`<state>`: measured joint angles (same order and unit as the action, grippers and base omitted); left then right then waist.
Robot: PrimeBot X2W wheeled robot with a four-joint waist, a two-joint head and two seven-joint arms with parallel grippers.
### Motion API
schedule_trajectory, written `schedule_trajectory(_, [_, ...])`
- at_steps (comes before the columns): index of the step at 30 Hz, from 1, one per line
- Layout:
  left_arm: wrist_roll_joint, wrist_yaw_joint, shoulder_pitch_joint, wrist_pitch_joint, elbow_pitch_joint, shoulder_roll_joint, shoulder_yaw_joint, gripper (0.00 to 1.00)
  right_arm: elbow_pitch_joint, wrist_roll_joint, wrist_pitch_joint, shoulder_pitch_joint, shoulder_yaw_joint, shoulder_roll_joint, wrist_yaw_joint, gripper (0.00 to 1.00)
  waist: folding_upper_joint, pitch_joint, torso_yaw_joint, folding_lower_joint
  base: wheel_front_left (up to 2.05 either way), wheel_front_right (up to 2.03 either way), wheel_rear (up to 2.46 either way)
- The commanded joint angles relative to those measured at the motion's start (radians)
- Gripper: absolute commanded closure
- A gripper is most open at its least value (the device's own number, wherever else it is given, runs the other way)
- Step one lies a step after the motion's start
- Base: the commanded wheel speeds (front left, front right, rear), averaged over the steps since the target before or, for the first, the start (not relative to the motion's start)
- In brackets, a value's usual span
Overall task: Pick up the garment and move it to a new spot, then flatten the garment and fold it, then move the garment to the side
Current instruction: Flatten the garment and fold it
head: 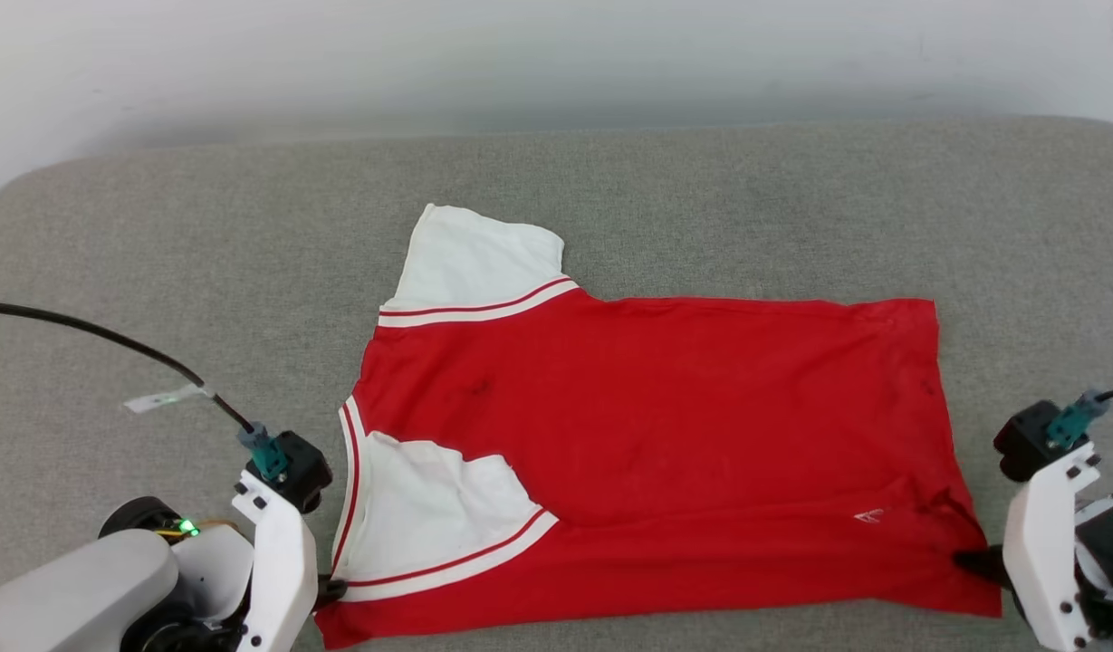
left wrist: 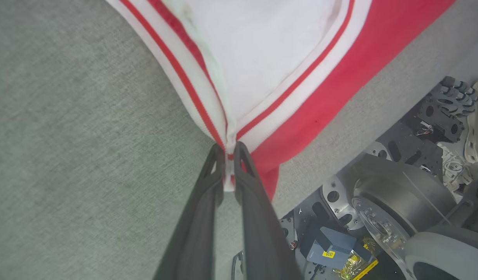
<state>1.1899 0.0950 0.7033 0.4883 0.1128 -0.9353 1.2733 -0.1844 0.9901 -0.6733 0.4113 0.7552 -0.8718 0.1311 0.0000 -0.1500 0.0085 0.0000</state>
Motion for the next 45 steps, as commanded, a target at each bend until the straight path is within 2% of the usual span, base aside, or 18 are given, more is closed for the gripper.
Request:
schedule_trajectory(1, [-0.006,-0.006,-0.015,-0.003,0.007,0.006,0.001,1.0,-0.014,-0.013,0.005,-0.012,0.002,0.012,-0.001,1.0,0.0,-0.008,0.0,0.0,0.0,0.0,0.0])
schedule_trajectory(2, [-0.003,-0.007,-0.021,-0.004,0.015,0.013,0.001,1.0,-0.024,-0.021,0.011,-0.015,0.003,0.021,-0.001,1.0,0.0,-0.012,0.0,0.0,0.0,0.0,0.0])
schedule_trajectory(3, [-0.002,-0.006,-0.025,-0.002,0.022,0.018,0.001,1.0,-0.037,-0.028,0.016,-0.018,0.007,0.029,-0.001,0.89,0.0,-0.015,0.0,0.0,0.0,0.0,0.0])
schedule_trajectory(4, [-0.006,-0.005,-0.026,-0.002,0.033,0.022,0.001,1.0,-0.049,-0.032,0.019,-0.021,0.012,0.039,-0.001,0.69,0.0,-0.017,0.0,0.0,0.0,0.0,0.0])
schedule_trajectory(5, [-0.016,-0.005,-0.023,-0.003,0.041,0.025,0.001,1.0,-0.058,-0.038,0.023,-0.021,0.013,0.049,-0.001,0.19,0.0,-0.019,0.0,0.0,0.0,0.0,0.0])
schedule_trajectory(6, [-0.019,-0.007,-0.019,-0.009,0.049,0.027,0.0,0.29,-0.064,-0.043,0.035,-0.018,0.01,0.057,-0.001,0.0,0.0,-0.02,0.0,0.0,0.0,0.0,0.0])
schedule_trajectory(7, [-0.02,-0.009,-0.011,-0.016,0.056,0.03,-0.007,0.0,-0.067,-0.049,0.048,-0.014,0.007,0.061,-0.001,0.0,0.0,-0.019,0.0,0.0,0.0,0.0,0.0])
schedule_trajectory(11, [-0.036,-0.002,0.029,-0.03,0.05,0.012,-0.026,0.0,-0.042,-0.097,0.13,0.021,-0.012,0.063,-0.001,0.0,0.0,-0.011,-0.001,0.0,0.0,0.0,0.0])
schedule_trajectory(17, [-0.096,-0.018,0.114,-0.098,0.032,-0.025,-0.087,0.0,0.014,-0.208,0.372,0.059,-0.088,0.094,-0.001,0.0,0.0,0.001,-0.013,0.0,0.0,0.0,0.0])
schedule_trajectory(21, [-0.148,-0.028,0.176,-0.163,0.062,-0.015,-0.126,0.0,0.003,-0.289,0.56,0.047,-0.204,0.172,-0.001,0.0,0.0,-0.011,-0.028,0.0,0.0,0.0,0.0])
schedule_trajectory(25, [-0.196,-0.037,0.241,-0.2,0.116,0.005,-0.151,0.0,0.011,-0.416,0.701,0.026,-0.319,0.25,-0.001,0.0,0.0,-0.041,-0.048,0.0,0.0,0.0,0.0])
schedule_trajectory(31, [-0.175,-0.039,0.339,-0.216,0.212,0.055,-0.21,0.0,0.102,-0.641,0.896,-0.039,-0.538,0.412,-0.001,0.0,0.0,-0.115,-0.089,0.0,0.0,0.0,0.0])
schedule_trajectory(34, [-0.17,-0.042,0.397,-0.183,0.263,0.077,-0.226,0.0,0.174,-0.721,0.925,-0.086,-0.615,0.493,-0.001,0.0,0.0,-0.16,-0.105,0.0,0.0,0.0,0.0])
schedule_trajectory(35, [-0.17,-0.042,0.397,-0.183,0.263,0.077,-0.226,0.0,0.174,-0.721,0.925,-0.086,-0.615,0.493,-0.001,0.0,0.0,-0.16,-0.105,0.0,0.0,0.0,0.0])
schedule_trajectory(37, [-0.163,-0.04,0.447,-0.146,0.293,0.09,-0.237,0.0,0.228,-0.762,0.932,-0.114,-0.643,0.537,-0.001,0.0,0.0,-0.195,-0.116,0.0,0.0,0.0,0.0])
schedule_trajectory(40, [-0.135,-0.023,0.533,-0.045,0.343,0.115,-0.245,0.0,0.314,-0.819,0.938,-0.156,-0.666,0.601,-0.001,0.0,0.0,-0.264,-0.14,0.0,0.0,0.0,0.0])
schedule_trajectory(42, [-0.12,-0.017,0.553,-0.01,0.355,0.121,-0.247,0.0,0.329,-0.83,0.938,-0.163,-0.667,0.609,-0.001,0.0,0.0,-0.28,-0.146,0.0,0.0,0.0,0.0])
schedule_trajectory(45, [-0.071,-0.009,0.633,0.143,0.392,0.136,-0.247,0.0,0.393,-0.859,0.938,-0.165,-0.662,0.645,-0.001,0.0,0.0,-0.342,-0.168,0.0,0.0,0.0,0.0])
